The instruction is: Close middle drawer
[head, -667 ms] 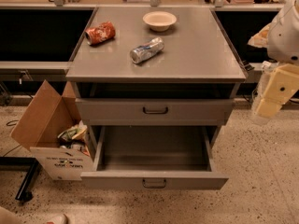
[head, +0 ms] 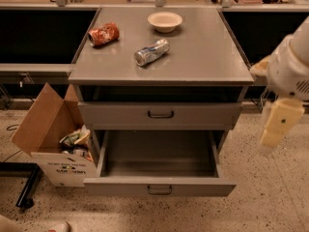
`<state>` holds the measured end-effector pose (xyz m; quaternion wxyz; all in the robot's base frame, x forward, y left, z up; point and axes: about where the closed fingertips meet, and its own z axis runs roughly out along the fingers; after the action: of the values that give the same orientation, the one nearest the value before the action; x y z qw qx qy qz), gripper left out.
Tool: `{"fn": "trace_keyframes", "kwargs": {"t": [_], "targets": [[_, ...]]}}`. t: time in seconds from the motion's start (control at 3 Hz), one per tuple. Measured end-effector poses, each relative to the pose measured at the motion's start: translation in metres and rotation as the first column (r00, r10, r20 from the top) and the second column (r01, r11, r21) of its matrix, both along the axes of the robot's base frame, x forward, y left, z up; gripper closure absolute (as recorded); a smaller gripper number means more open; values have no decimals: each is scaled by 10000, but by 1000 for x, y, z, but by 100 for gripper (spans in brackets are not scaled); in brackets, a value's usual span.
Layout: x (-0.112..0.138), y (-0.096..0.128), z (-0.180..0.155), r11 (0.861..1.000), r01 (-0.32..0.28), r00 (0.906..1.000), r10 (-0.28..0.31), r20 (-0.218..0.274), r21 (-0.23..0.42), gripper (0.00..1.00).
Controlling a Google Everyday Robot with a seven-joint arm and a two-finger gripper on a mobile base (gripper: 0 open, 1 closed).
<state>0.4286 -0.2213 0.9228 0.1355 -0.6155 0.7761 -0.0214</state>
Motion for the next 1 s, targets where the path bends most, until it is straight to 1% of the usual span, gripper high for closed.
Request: {"fn": "trace_keyframes", "kwargs": {"t": [0.33,0.67,1.0], "targets": [[-16,-2,-64,9990,-424,9958,412,-823,-118,0],[-39,11,-133,9948,-1014,9785,1015,-1796,97,0],[-49,10,-147,9943,-1060,9720,1049,-2101,61,0]]}}
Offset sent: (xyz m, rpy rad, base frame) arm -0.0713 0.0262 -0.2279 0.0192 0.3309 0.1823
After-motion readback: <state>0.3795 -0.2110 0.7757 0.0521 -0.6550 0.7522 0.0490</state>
